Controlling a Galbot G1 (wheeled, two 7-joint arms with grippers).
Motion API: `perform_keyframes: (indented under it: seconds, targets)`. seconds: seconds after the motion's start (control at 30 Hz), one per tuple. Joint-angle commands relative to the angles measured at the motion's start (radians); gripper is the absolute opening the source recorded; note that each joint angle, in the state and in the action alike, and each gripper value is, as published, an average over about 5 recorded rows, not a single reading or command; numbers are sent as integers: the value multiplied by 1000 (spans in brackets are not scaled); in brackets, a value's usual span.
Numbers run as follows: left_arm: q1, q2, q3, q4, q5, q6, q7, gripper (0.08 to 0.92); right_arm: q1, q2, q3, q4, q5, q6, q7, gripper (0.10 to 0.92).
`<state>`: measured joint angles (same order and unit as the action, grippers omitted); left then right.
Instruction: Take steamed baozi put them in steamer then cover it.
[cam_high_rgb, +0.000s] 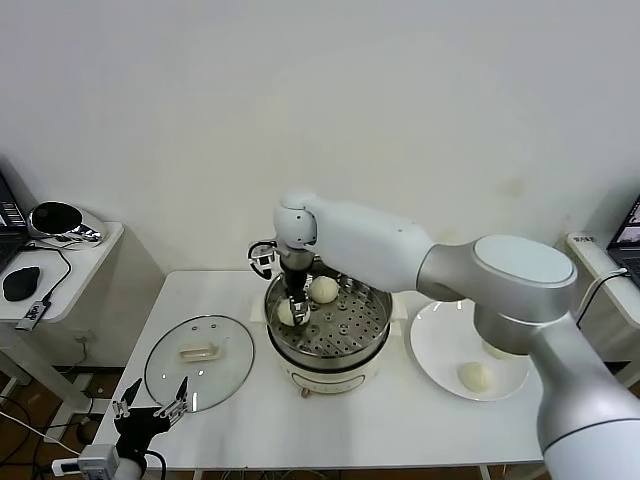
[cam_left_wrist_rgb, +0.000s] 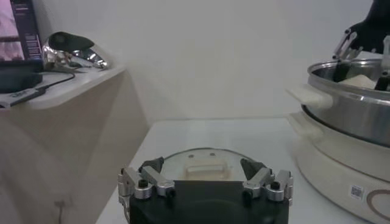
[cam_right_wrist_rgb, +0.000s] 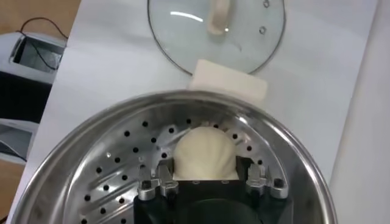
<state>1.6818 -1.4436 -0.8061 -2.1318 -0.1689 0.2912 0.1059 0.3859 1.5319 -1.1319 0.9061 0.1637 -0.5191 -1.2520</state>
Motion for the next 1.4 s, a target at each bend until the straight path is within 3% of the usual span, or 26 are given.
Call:
perform_keyframes:
  seconds: [0.03,0.33,0.9,1.17,1.4]
  targets:
    - [1,-1,1,-1,0,0,0,823,-12,19,3,-9,-6,-2,11,622]
    - [3,-4,-2,-3,1,0,1,823,39,-99,7,97,6,-5,5,811]
    - [-7,3,1,11,108,-10,23,823,244,-716,34,532,11,47,-58,823]
    - [-3,0,26,18,52,-4,-14,823,86,-976,128,633,-93,97,-73,823]
    - [18,0,30,22,56,29,-26,823,-141,-1071,288,659,-213,134,-74,823]
